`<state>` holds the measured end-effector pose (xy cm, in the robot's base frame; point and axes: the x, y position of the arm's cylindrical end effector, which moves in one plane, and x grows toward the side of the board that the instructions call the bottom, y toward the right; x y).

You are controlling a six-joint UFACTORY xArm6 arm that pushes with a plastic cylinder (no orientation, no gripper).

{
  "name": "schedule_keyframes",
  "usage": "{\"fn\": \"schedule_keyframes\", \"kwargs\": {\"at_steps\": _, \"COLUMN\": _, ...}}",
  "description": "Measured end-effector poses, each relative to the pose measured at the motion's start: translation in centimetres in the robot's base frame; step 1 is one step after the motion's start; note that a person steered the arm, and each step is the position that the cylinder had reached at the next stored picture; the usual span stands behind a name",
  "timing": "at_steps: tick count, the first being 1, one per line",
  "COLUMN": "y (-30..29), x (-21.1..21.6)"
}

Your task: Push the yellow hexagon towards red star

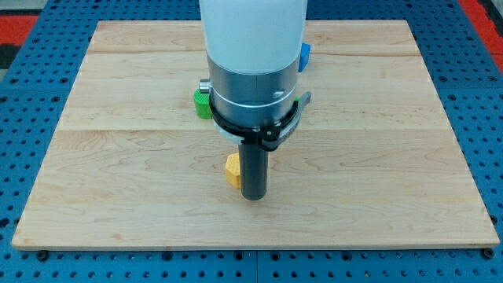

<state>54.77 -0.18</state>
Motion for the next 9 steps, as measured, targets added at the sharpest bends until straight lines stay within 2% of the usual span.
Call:
{"fn": "schedule_keyframes", "kwargs": {"at_steps": 3, "y": -7.4, "x": -4.3}}
{"fn": "schedule_keyframes", "kwargs": {"at_steps": 4, "y": -7.5, "x": -5.3}}
{"fn": "schedule_keyframes", "kwargs": {"at_steps": 5, "y": -6.6, "x": -1.6}}
{"fn": "schedule_keyframes", "kwargs": {"at_steps": 6, "y": -5.4, "x": -1.9}}
{"fn": "schedule_keyframes", "kwargs": {"at_steps": 9, "y": -5.4, "x": -7.8}}
